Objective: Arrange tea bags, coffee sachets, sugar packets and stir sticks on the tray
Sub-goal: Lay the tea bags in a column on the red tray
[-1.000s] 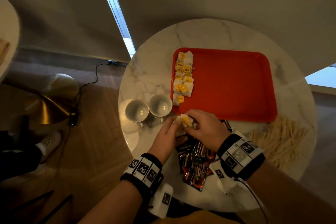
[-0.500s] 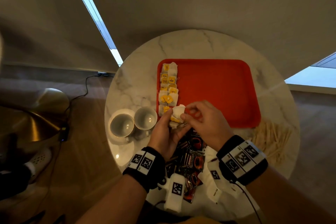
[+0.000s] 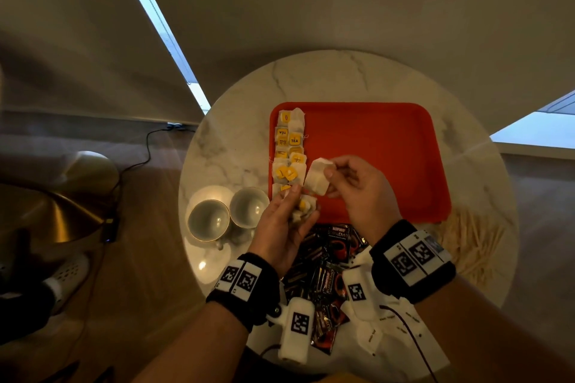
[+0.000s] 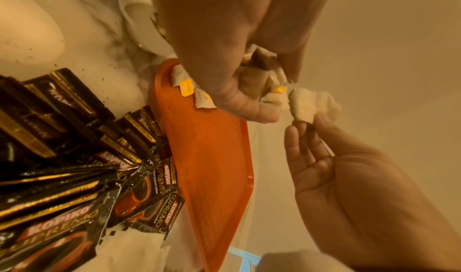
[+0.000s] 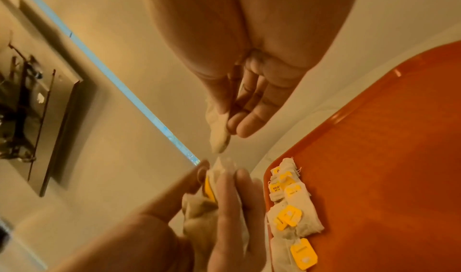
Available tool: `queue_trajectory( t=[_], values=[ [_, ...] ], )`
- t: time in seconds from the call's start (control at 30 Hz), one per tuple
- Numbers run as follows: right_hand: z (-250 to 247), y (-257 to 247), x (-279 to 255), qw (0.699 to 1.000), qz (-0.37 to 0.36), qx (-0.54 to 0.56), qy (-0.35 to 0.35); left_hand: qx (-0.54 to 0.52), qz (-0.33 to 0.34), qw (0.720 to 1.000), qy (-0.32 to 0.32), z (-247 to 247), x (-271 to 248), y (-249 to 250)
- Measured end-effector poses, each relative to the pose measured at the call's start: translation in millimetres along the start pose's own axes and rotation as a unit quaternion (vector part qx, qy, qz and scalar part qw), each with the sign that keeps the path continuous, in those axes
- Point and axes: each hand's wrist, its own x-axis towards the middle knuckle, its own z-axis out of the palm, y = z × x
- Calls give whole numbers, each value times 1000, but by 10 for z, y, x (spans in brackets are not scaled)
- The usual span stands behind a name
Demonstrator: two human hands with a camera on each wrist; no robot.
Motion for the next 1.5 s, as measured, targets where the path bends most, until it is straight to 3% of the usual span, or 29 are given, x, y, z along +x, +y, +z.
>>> queue_trajectory(
  t=[0.13, 0.37, 0.57, 0.87, 1.1, 1.2, 1.4, 1.5],
  values=[
    [31, 65, 190, 997, 51, 54, 16, -28, 17, 999, 32, -116, 31, 71],
    [447, 721, 603, 977, 176, -89, -83, -39, 61, 996, 53, -263, 12, 237],
    [660, 934, 729, 956, 166, -238, -51, -29, 80, 995, 56, -315, -65, 267],
    [590, 840, 689, 963, 158, -218, -15, -10, 38, 997, 65, -249, -57, 241],
    [397, 132, 176, 995, 23, -59, -71, -6, 32, 998, 60, -86, 6, 247],
    [357, 49, 108, 992, -9, -88, -90, -2, 31, 999, 38, -4, 22, 227],
    [202, 38, 160, 997, 3, -57, -61, 7, 43, 999, 30, 16, 8, 207],
    [156, 34, 157, 996, 14, -42, -78, -4, 43, 998, 37, 14, 5, 201]
  ],
)
